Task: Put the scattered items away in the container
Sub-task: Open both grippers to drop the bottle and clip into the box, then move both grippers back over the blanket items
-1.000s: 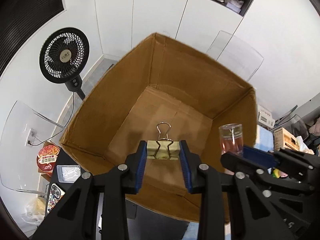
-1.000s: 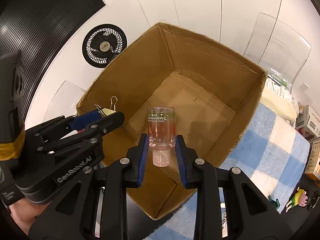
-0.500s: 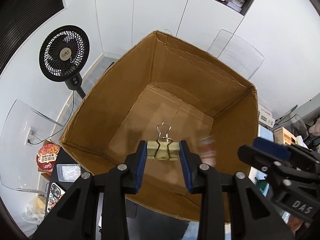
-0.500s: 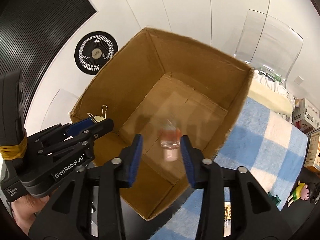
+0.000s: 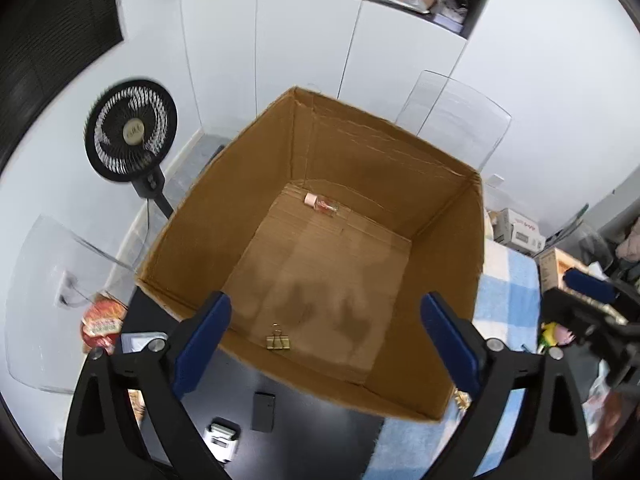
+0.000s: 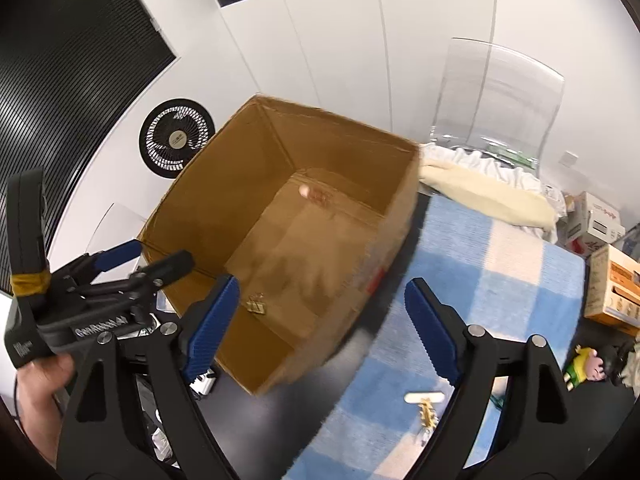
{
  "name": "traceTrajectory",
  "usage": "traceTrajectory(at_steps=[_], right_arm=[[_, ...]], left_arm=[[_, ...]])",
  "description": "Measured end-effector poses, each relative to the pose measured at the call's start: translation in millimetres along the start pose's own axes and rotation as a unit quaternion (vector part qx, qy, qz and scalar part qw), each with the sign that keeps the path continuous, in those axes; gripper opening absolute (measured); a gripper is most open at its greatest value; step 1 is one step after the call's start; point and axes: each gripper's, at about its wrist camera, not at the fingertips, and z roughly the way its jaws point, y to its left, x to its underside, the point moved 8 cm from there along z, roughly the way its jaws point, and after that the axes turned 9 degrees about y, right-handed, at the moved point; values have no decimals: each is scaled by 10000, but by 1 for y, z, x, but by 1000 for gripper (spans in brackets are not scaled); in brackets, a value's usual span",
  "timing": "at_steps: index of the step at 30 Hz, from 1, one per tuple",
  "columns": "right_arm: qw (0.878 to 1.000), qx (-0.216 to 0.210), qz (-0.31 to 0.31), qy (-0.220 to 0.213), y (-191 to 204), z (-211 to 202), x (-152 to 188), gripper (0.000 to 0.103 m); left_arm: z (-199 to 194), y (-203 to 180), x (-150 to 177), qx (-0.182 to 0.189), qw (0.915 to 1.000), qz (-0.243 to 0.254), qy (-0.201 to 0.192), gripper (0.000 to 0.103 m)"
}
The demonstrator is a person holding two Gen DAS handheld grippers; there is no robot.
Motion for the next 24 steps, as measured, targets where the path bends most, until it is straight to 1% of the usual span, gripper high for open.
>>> traceTrajectory(at_steps=[3,4,5,7,10,12,13,15,17,20,24], right_arm=[[9999,39,65,-150,-13,-18,14,96],[9997,61,81,-201,-18,-24,18,99],[9996,96,86,-244,-23,-31,25,100],[9993,153,95,-315,-30,-43,35,103],[9987,250,146,-412,-45,-62,54,103],[9983,322,158,-467,-53,-73,68,103],[9980,358,163,-495,-58,-79,75,103],[9973,416,248,-546,-68,-89,88,103],[9965,459,411,-567,-83,-99,107,103],[9947,573,628,-584,-105,-110,133,103],[9917,533,1055,-499,-135,-120,176,103]], left_arm=[[-16,-9,8,-68,9997,90,-217,95],[-21,-13,12,0,9996,103,-259,95],[-26,-18,15,70,9995,115,-301,96],[-37,-30,23,26,9989,215,-404,97],[-55,-54,37,111,9972,357,-649,97],[-62,-68,49,118,9973,355,-626,97],[-64,-75,57,110,9978,366,-547,97],[-66,-91,68,232,9979,362,-483,97],[-63,-107,80,344,9979,397,-368,97],[-58,-129,97,407,9974,549,-211,97],[-49,-159,124,620,9953,735,100,97]])
